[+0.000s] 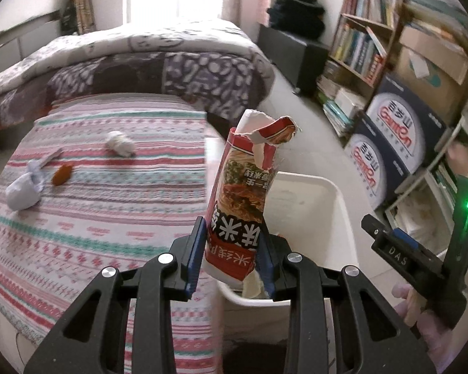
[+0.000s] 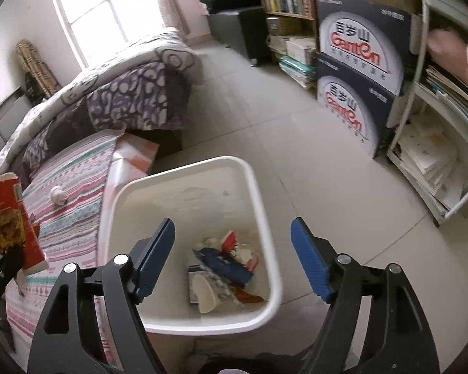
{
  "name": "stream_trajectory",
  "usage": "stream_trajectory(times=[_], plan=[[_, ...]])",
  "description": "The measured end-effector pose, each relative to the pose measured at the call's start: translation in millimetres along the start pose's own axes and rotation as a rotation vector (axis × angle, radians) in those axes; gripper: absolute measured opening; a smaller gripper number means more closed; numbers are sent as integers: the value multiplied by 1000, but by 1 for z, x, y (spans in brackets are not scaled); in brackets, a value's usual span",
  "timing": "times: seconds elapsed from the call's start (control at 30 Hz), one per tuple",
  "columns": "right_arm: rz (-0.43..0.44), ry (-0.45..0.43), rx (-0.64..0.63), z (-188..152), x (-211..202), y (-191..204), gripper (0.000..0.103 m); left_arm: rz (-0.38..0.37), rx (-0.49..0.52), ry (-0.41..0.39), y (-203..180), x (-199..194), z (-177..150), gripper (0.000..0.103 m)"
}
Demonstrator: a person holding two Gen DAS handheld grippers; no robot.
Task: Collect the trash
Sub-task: 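Move the noodle cup over the white bin and open the left tool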
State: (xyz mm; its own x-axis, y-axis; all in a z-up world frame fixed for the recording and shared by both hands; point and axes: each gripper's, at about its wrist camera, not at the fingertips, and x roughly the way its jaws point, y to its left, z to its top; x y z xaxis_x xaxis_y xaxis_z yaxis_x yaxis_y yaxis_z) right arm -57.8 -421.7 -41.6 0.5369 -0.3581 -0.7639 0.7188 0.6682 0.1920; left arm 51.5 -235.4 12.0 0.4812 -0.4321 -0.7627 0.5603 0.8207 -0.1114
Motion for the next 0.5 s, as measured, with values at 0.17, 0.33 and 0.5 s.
stream_trajectory(times=[0.17,0.33,0.5], plan=[[-23,-2,31,2,0,-20,75,-26,28,18,-27,14,8,35],[-42,-19,51,3,-5,-35,77,-56,32,46,-45,26,17,45],[-45,-39,49,3,-10,-35,81,-60,24,46,-44,24,15,59]])
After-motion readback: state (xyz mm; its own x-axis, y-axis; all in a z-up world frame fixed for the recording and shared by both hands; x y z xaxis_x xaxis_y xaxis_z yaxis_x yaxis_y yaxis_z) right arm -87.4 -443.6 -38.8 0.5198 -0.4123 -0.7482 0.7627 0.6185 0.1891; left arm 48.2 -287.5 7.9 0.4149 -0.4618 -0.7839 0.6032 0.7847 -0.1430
